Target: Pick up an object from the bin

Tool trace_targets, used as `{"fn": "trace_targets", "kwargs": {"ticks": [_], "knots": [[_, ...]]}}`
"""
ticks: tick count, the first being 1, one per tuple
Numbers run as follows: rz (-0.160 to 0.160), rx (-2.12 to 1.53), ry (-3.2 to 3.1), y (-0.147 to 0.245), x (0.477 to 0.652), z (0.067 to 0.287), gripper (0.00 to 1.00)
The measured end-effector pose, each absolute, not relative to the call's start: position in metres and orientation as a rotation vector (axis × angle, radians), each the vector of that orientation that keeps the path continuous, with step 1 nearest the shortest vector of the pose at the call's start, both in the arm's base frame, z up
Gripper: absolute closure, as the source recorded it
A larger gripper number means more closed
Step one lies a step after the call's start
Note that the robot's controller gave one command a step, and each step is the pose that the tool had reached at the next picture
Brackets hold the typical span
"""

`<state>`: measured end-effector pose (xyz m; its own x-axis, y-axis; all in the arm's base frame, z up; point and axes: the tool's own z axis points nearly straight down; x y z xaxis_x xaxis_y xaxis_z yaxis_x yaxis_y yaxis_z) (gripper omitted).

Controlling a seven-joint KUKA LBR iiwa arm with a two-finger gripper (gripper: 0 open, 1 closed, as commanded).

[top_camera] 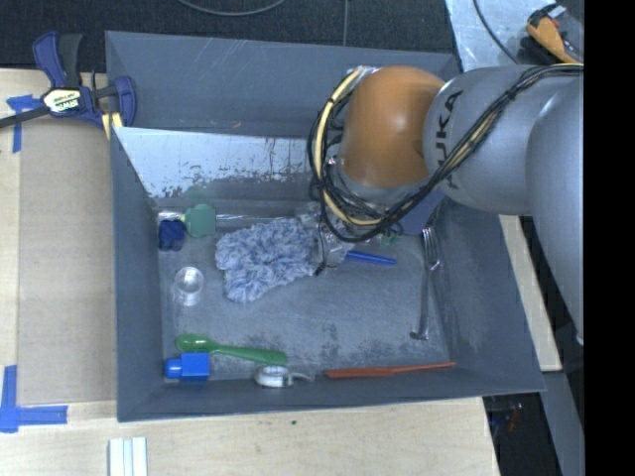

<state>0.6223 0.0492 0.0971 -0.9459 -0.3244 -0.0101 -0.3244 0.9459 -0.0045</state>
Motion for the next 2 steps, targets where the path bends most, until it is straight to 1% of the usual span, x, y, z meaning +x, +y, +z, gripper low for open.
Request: {"fn": "trace_targets", "kwargs": {"ticks": [1, 2], "knots": [[-0.005, -0.512, 3.080, 0.050, 0.625, 0.141, 1.00], [-0.005, -0.510, 3.080, 0.049, 0.625, 0.173, 1.00]]}}
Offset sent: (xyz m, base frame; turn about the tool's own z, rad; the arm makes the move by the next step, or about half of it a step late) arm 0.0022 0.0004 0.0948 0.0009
